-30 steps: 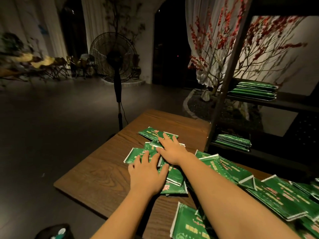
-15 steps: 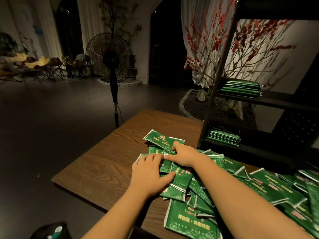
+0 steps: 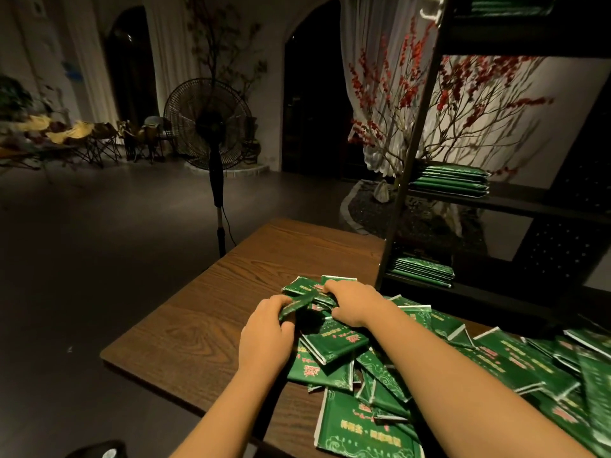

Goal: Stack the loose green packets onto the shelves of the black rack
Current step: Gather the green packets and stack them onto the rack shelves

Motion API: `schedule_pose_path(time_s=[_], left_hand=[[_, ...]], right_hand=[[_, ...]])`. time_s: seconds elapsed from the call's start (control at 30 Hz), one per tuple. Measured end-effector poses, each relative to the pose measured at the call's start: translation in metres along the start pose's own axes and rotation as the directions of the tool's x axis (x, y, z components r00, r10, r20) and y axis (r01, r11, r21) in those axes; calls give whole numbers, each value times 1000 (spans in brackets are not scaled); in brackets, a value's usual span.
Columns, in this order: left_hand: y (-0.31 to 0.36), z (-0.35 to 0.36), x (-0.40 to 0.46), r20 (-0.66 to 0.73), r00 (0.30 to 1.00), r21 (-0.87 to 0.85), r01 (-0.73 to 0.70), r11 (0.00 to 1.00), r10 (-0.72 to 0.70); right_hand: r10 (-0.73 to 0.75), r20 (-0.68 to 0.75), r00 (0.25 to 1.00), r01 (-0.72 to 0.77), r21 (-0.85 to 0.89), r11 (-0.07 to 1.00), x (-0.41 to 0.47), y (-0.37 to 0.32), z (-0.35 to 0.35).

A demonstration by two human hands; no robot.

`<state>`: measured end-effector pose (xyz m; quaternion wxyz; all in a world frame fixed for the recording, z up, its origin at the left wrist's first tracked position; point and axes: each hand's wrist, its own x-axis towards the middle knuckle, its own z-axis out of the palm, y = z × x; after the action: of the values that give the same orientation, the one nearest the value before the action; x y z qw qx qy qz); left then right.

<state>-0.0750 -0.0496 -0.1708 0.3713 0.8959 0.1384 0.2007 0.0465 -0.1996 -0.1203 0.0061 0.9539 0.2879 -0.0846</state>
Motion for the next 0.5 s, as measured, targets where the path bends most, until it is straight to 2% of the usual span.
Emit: schedule_pose_path(time_s=[0.13,0.2,0.27,0.37,0.43,0.5], left_hand=[[-1,-7,-3,-122,988,-235,60,970,-91],[-2,-10,-3,-188,974,-351,52,935,-124],[-1,-13,1,-226,961,-464,40,885,-162],[-1,-17,10,-215,955,-580,44,813,-205],[7,-20,17,-213,952,-619,41,784,-218],[20,-19,26,-201,957,-622,39,782,-207]], right_hand=[[-18,-180,983,13,-26,1000,-1,-2,8],[42,-248,968,-11,126,992,-3,2,4],[139,-313,940,-15,368,930,-8,9,-6],[239,-401,884,90,650,754,-20,19,-26],[298,-399,867,173,803,570,-32,24,-39],[345,-369,863,214,886,412,-50,29,-48]])
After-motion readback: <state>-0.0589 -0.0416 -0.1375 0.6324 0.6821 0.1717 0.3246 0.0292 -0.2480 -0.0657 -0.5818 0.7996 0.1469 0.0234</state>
